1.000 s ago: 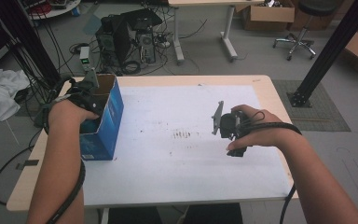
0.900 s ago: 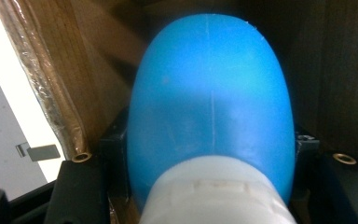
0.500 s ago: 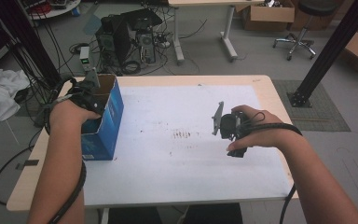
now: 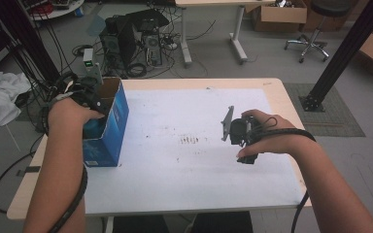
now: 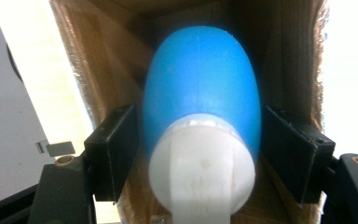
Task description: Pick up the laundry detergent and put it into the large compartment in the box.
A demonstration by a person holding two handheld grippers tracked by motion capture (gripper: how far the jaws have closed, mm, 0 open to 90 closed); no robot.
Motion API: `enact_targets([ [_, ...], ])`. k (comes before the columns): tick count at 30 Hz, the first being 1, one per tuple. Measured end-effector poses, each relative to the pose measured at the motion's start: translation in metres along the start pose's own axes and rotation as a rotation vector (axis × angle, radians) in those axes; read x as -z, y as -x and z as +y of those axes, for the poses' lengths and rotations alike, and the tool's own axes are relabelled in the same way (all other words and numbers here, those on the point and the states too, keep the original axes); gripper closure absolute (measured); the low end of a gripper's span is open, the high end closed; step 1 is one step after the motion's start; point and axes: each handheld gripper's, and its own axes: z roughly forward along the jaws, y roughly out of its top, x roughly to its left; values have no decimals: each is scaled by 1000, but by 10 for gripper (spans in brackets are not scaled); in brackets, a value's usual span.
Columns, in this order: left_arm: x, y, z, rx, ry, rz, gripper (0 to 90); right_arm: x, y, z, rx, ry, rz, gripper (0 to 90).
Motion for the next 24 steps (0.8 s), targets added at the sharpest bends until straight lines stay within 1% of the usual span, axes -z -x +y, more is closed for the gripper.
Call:
enact_targets([
  [2,2,0,-1,-5,3,3,294,1,0,0,-1,0,0,162],
  [4,4,0,-1,4,4,4,287,1,-1,0,0,1,-1,162],
  [7,5,-1,-2,6,-2,9,262,1,-1,0,-1,0,-1,162],
  [10,8,-2,-3,6,-1,12,258,1,-1,0,1,2,-2,162],
  [15,16,-3,-4,10,7,21,220,1,-1,2,4,2,-2,162],
  [19,22,-3,-6,-2,13,29,201,2,-2,2,3,-1,-3,162],
  [20,23,-3,-7,-4,3,34,192,2,-2,2,4,-1,-3,162],
  [21,24,-3,-7,-15,-5,39,179,2,-2,2,5,-1,-3,162],
  [24,28,-3,-8,-25,4,44,166,3,-2,2,1,4,-6,162],
])
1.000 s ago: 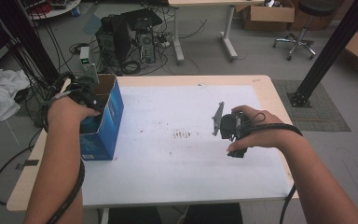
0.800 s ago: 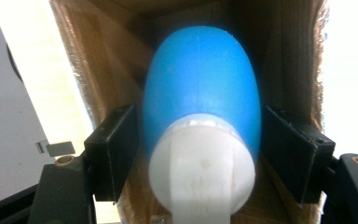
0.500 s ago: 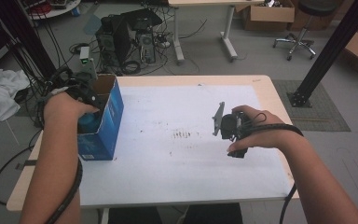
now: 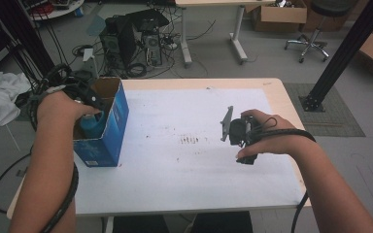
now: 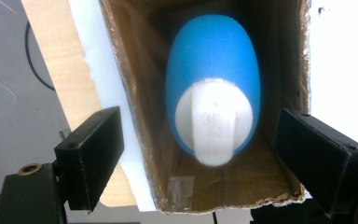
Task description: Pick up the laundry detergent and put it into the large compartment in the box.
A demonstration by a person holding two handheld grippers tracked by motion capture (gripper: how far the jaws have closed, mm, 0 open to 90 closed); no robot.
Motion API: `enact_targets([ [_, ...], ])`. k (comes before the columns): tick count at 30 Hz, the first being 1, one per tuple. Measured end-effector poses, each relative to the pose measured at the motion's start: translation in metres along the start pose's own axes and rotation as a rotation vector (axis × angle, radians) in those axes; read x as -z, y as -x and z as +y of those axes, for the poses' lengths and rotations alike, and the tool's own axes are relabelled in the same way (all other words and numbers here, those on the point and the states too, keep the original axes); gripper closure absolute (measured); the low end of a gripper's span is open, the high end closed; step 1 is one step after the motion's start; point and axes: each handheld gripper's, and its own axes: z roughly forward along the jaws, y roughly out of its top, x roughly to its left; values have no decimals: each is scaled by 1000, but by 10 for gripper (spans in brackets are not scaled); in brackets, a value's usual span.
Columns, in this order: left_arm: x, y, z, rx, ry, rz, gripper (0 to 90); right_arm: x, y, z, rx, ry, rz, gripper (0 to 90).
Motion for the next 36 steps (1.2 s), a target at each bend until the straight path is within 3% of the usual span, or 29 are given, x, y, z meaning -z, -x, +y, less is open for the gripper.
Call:
enact_targets([
  [10,10,2,-1,-16,11,30,100,5,-1,3,9,2,-8,162],
  [18,17,1,-3,-29,10,19,14,6,-2,5,9,0,-9,162],
  [22,23,2,-4,-56,27,13,2,7,-2,5,9,0,-8,162],
  [28,37,13,-4,-165,51,0,1,6,0,5,9,0,-3,162],
  [30,42,21,-5,-208,51,23,1,6,0,4,8,0,-2,162],
  [36,59,47,-7,-397,103,-27,1,6,0,4,9,1,-1,162],
])
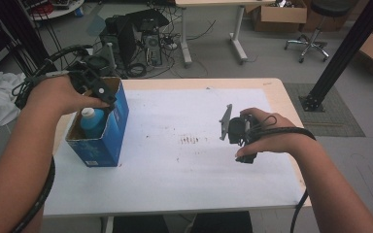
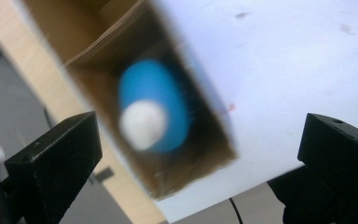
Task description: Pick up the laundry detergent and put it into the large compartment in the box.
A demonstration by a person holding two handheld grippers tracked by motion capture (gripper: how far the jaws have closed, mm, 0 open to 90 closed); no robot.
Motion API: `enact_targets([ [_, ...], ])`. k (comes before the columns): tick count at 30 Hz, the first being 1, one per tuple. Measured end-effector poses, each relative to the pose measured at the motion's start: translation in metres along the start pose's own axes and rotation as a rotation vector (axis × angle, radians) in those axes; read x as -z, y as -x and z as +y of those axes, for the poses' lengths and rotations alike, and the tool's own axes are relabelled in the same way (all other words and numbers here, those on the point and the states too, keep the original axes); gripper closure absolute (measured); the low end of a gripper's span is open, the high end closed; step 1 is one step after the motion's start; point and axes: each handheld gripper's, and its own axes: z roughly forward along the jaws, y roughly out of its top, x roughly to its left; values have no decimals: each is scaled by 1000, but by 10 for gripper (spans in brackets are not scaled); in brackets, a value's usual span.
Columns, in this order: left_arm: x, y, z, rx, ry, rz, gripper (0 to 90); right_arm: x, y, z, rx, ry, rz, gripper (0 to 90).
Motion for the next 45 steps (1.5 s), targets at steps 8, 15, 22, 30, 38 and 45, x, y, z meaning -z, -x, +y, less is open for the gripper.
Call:
enact_targets([
  [8,1,38,10,-238,30,-90,1,1,0,-1,2,-1,6,162],
  [15,-2,69,12,-455,54,-140,1,1,2,-1,5,-4,13,162],
  [22,-10,94,12,-604,24,-213,1,1,4,0,12,-5,19,162],
  [30,-20,112,8,-821,53,-201,1,1,10,1,18,-13,27,162],
  [38,-23,121,8,-932,49,-192,1,1,15,4,27,-29,38,162],
  [45,-23,128,10,-964,27,-180,1,4,16,4,26,-30,35,162],
])
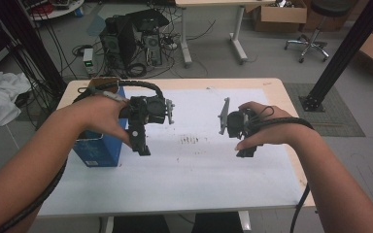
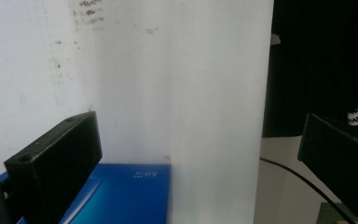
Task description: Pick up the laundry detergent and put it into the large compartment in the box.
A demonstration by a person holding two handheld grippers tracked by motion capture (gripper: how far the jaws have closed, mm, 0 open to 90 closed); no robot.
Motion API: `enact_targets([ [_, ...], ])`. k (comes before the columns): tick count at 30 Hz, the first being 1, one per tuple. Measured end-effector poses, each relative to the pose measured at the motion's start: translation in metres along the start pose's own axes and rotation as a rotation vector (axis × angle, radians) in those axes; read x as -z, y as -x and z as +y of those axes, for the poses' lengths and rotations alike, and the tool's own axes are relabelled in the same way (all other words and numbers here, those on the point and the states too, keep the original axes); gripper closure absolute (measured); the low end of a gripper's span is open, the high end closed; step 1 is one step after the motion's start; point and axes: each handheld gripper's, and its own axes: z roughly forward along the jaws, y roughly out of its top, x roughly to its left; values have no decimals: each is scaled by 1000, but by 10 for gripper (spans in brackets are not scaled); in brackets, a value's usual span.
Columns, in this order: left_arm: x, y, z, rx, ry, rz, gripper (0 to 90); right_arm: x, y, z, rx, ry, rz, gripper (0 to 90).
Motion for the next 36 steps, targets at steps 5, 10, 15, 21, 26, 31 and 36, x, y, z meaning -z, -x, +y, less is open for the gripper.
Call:
enact_targets([
  [5,2,2,3,-4,7,6,1,0,2,0,-3,-10,2,162],
  [10,1,6,5,-11,8,6,1,0,2,3,5,-6,0,162],
  [15,0,8,6,0,-8,22,1,0,1,5,9,-4,-1,162],
  [21,0,9,7,-9,5,16,1,1,2,5,6,-4,-6,162],
  [26,0,9,9,-11,10,16,1,-1,2,6,11,-1,-3,162],
  [31,1,9,9,-15,11,15,1,-2,2,5,11,-5,-1,162],
  [36,0,9,8,-17,17,14,1,-1,1,5,8,-4,-4,162],
])
